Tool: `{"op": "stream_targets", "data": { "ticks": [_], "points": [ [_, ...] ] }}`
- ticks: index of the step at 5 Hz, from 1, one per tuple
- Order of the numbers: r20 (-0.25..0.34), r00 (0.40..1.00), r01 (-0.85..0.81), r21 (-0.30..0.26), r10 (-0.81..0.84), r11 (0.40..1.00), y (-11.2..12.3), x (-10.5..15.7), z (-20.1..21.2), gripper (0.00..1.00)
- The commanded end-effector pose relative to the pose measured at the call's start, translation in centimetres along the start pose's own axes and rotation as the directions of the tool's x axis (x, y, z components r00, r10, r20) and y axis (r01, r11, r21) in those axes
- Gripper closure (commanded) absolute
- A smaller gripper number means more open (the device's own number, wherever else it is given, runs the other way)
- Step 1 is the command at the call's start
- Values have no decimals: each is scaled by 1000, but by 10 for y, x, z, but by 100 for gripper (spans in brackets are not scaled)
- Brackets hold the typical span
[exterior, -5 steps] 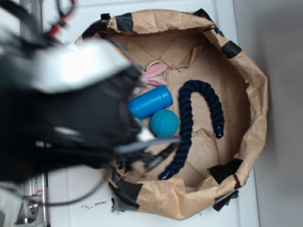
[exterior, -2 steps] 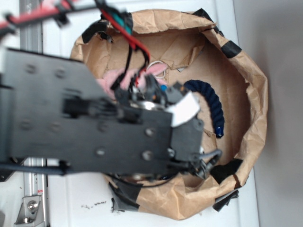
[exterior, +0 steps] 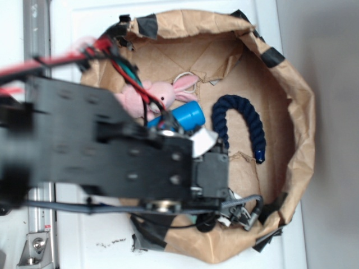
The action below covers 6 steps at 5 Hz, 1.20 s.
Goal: Grab the blue rope.
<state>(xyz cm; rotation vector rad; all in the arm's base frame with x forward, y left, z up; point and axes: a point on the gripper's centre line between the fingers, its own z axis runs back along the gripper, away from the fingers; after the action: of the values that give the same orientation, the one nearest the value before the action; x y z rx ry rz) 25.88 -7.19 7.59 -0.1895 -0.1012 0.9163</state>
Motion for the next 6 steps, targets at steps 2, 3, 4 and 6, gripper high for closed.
{"op": "stream_targets", "data": {
  "ticks": [2, 3, 4, 6],
  "points": [
    [-16, 997, 77, 146, -76, 986, -39, 16, -33, 0],
    [-65, 994, 96, 214, -84, 972, -46, 14, -55, 99],
    [-80, 989, 140, 253, -124, 957, -45, 9, -62, 100],
    [-2, 916, 399, 115, -402, 910, -25, -11, -64, 100]
  ]
}}
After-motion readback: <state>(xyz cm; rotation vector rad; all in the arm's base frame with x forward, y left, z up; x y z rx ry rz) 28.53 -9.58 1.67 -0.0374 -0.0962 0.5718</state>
